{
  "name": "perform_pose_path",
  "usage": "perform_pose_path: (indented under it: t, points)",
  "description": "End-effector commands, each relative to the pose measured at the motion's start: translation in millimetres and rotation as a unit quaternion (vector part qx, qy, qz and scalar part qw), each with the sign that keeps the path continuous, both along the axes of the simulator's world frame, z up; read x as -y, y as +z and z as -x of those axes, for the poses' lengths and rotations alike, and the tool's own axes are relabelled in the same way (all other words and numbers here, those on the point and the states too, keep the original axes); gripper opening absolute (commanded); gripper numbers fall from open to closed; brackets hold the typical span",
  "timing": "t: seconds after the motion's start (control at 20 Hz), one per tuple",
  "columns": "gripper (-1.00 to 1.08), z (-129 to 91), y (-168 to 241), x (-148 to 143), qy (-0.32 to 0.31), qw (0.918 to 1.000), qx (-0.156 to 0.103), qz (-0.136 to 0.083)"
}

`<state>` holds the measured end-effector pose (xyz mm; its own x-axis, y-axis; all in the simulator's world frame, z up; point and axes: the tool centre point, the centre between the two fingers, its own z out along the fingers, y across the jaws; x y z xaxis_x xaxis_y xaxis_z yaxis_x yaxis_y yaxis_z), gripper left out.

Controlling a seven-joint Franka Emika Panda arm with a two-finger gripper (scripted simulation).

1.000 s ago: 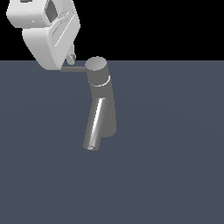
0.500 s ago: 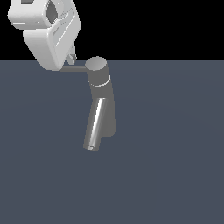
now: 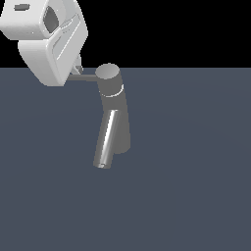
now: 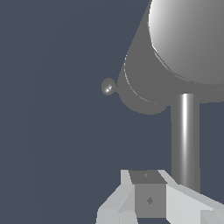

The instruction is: Turn on the faucet by rotating a designated handle.

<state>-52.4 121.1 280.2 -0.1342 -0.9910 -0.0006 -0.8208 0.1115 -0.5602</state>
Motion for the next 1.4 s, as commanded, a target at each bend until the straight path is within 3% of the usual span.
perform_pose_path:
  t: [0.0, 0.5, 0.6, 1.35]
  points:
    - [-1.0, 8, -6, -2, 0.0, 1.0, -0.001, 0.0]
    - [-1.0, 39, -27, -9, 0.0, 1.0, -0.001, 0.0]
    - [-1.0, 34, -22, -16, 0.007, 1.0, 0.003, -0.002]
    - [-1.0, 64, -42, 8, 0.004, 1.0, 0.001, -0.001]
